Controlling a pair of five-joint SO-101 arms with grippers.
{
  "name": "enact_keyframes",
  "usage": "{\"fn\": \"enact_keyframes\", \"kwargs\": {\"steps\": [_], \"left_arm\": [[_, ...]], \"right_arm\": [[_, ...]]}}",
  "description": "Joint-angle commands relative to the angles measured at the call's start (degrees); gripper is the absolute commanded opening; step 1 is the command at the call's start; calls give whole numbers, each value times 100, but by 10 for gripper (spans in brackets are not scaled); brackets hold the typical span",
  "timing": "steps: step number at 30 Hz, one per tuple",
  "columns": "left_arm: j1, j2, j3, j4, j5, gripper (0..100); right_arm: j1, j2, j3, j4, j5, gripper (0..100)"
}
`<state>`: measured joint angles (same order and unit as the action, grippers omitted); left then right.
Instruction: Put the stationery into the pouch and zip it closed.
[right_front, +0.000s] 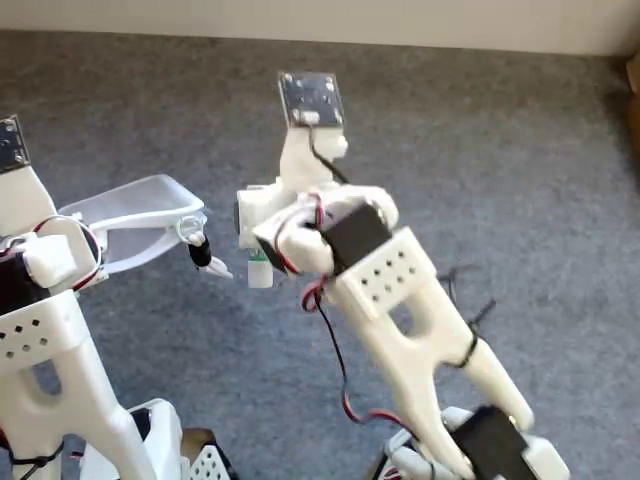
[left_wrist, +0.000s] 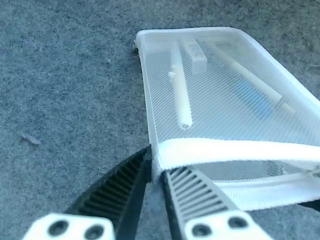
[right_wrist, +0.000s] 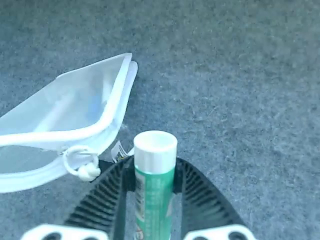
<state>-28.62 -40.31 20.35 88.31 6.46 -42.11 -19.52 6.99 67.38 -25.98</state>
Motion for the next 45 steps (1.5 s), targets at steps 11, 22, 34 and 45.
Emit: {"fn": "enact_keyframes", "kwargs": {"steps": [11,22,34,45], "left_arm": [[-40,-22,-13,-132,44,11],[-40,4,-13,-132,44,11],[-40,4,-13,-132,53,11],[-31,13,-4,-176,53,11]], "right_arm": [[-681,-2905,3811,-4708,88,5],[-971,-2862,4426,-7407,316,5],[-1560,-954,4189,-9754,1486,5],[-1587,365,4154,-11284,1512,5]]}}
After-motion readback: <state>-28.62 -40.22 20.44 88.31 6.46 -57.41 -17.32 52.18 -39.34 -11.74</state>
